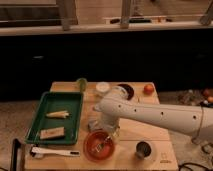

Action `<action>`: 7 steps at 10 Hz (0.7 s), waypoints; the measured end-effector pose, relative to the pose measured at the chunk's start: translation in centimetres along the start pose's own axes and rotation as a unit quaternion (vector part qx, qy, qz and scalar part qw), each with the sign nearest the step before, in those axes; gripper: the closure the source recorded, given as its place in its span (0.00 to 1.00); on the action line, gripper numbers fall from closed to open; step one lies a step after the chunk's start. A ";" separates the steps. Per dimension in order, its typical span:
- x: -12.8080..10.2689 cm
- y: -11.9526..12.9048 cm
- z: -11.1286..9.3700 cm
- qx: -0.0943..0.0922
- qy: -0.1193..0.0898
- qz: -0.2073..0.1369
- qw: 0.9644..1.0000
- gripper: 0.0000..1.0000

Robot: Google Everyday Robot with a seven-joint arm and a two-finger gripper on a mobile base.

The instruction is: Place fork in red bowl

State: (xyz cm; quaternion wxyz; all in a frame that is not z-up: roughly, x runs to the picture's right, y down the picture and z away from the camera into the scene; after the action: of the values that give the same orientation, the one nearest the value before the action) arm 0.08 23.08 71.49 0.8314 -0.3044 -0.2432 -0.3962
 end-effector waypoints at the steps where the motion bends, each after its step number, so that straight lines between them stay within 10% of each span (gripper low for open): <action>1: 0.0 0.0 -0.1 0.001 0.001 -0.001 1.000 0.20; 7: -0.1 -0.1 -0.2 0.003 0.001 -0.002 1.000 0.20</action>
State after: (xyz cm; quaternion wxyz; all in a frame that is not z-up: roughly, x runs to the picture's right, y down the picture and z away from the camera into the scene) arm -0.02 22.93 71.37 0.8316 -0.3009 -0.2439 -0.3980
